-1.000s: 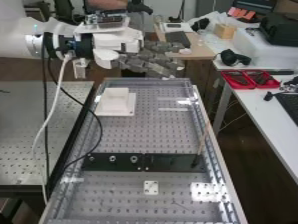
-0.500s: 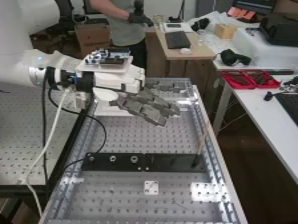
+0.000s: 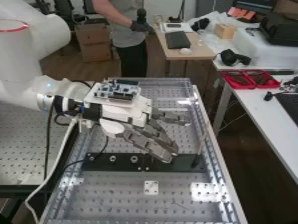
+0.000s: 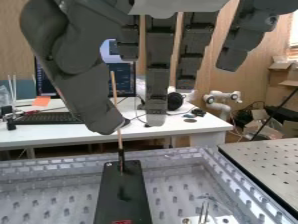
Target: Grab the paper clip and place it in the clear container
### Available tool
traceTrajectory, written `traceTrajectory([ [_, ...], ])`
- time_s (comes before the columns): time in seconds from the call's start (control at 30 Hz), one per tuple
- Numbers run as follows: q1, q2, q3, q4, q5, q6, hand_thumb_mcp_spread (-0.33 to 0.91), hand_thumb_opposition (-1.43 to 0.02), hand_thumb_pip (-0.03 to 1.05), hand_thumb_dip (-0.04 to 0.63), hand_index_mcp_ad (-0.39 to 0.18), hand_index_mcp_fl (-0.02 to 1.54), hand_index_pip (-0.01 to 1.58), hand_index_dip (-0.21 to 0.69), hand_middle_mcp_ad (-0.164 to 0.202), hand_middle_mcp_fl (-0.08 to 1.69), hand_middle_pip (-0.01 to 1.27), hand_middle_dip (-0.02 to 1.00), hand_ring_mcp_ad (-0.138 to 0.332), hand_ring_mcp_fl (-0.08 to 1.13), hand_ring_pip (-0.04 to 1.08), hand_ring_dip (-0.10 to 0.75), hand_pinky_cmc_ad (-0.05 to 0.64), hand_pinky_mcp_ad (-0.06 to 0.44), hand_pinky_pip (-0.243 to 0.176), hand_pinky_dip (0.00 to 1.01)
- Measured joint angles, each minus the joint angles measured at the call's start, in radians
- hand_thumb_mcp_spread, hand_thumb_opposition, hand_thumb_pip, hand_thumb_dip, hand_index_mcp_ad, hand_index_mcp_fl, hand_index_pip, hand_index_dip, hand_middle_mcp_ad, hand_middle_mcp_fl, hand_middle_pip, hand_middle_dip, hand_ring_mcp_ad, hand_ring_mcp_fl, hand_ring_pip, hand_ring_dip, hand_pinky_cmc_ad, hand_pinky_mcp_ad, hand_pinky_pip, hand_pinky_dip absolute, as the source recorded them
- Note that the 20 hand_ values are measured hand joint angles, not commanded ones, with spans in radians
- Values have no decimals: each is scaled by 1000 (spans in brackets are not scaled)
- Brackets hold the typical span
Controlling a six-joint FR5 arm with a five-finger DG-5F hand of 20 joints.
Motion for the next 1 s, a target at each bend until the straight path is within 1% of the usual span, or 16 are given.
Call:
traceTrajectory([
  [0.07, -12, -11, 6, 7, -14, 5, 492, -822, 733, 286, -72, 141, 101, -143, 16, 553, 445, 543, 61, 326, 101, 351, 278, 232, 3, 195],
  [0.13, -23, -22, 12, 13, -27, 10, 492, -819, 733, 286, -77, 141, 101, -140, 16, 545, 463, 543, 61, 342, 105, 382, 298, 232, 3, 194],
  [0.2, -37, -36, 21, 20, -45, 15, 494, -820, 733, 286, -77, 141, 101, -143, 16, 545, 482, 543, 61, 344, 103, 398, 302, 232, 3, 194],
  [0.27, -47, -46, 27, 25, -58, 18, 524, -820, 733, 286, -77, 159, 101, -143, 16, 548, 494, 559, 63, 363, 108, 417, 295, 232, 3, 194],
  [0.3, -53, -53, 31, 29, -68, 20, 524, -820, 733, 286, -82, 173, 101, -143, 17, 548, 494, 559, 65, 363, 101, 414, 295, 232, 3, 194],
  [0.33, -56, -56, 32, 30, -72, 20, 525, -820, 733, 286, -87, 173, 101, -143, 19, 564, 508, 574, 65, 360, 103, 417, 316, 232, 3, 194],
  [0.4, -69, -70, 41, 34, -92, 23, 525, -836, 733, 286, -99, 173, 101, -143, 19, 564, 506, 572, 63, 379, 112, 433, 312, 232, 3, 194],
  [0.43, -71, -72, 42, 34, -95, 24, 525, -836, 733, 286, -94, 173, 101, -143, 19, 564, 506, 574, 63, 379, 108, 433, 316, 232, 3, 194],
  [0.47, -77, -77, 45, 37, -103, 27, 529, -836, 726, 286, -101, 173, 101, -143, 19, 562, 524, 592, 65, 379, 112, 436, 333, 232, 3, 194],
  [0.53, -86, -85, 50, 44, -118, 33, 539, -836, 688, 283, -106, 173, 101, -143, 17, 560, 520, 588, 65, 380, 101, 436, 328, 232, 3, 194],
  [0.57, -91, -90, 52, 47, -126, 37, 538, -836, 684, 283, -112, 173, 101, -143, 17, 564, 525, 607, 65, 375, 113, 449, 337, 232, 3, 194],
  [0.63, -97, -98, 56, 52, -138, 41, 552, -836, 682, 283, -113, 176, 101, -143, 16, 560, 541, 606, 65, 379, 113, 456, 346, 232, 3, 192],
  [0.8, -110, -124, 73, 58, -170, 45, 553, -836, 682, 283, -122, 194, 101, -140, 16, 546, 604, 641, 63, 393, 168, 478, 344, 230, 14, 194],
  [0.87, -113, -132, 78, 62, -179, 47, 557, -834, 682, 283, -122, 190, 101, -143, 16, 536, 627, 637, 51, 393, 188, 482, 365, 234, 19, 195],
  [0.93, -118, -141, 83, 70, -189, 48, 564, -836, 682, 283, -122, 190, 101, -143, 16, 534, 649, 654, 51, 393, 211, 485, 361, 230, 17, 195],
  [1.0, -123, -150, 90, 75, -201, 52, 569, -834, 682, 283, -122, 188, 101, -140, 16, 524, 688, 665, 51, 396, 248, 497, 379, 230, 21, 195],
])
